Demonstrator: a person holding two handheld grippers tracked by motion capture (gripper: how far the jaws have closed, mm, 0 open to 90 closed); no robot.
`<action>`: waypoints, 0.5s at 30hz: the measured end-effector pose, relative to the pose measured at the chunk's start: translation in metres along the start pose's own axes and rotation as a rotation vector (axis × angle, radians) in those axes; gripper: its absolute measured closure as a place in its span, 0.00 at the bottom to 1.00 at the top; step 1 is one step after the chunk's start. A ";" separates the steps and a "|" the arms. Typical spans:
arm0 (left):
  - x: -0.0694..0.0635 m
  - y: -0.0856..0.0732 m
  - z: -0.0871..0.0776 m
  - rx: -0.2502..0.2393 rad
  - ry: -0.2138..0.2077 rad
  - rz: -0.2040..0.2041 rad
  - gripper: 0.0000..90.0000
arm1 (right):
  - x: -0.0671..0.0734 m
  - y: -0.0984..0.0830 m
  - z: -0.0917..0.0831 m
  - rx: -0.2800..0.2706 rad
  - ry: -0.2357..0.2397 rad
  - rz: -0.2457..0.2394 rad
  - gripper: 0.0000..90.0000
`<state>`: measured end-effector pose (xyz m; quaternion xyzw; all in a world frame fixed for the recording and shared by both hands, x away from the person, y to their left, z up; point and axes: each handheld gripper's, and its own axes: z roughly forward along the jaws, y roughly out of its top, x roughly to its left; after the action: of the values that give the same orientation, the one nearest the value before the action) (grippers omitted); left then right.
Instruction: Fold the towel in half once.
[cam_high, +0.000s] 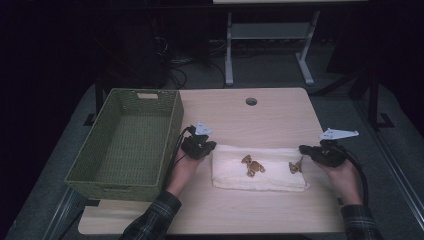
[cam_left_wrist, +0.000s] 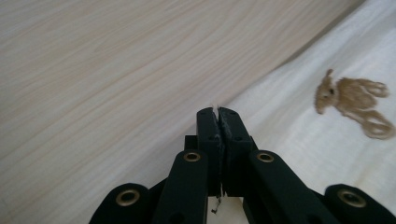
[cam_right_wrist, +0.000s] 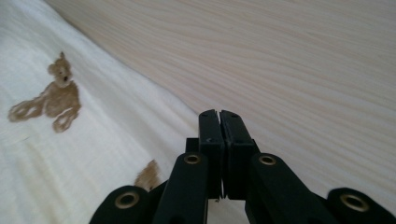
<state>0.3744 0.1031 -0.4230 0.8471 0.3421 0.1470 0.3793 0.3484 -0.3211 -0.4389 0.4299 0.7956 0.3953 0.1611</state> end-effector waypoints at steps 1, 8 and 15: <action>-0.002 -0.001 -0.004 0.001 -0.005 0.010 0.98 | 0.002 -0.002 -0.004 -0.012 0.005 -0.006 0.98; -0.019 -0.010 -0.025 -0.018 -0.042 0.037 0.98 | 0.016 -0.020 -0.023 -0.032 0.023 -0.041 0.98; -0.034 -0.027 -0.038 0.006 -0.062 0.068 0.98 | 0.033 -0.037 -0.035 -0.031 0.037 -0.062 0.98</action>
<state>0.3179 0.1125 -0.4174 0.8635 0.3018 0.1324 0.3817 0.2881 -0.3238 -0.4418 0.3950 0.8052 0.4103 0.1650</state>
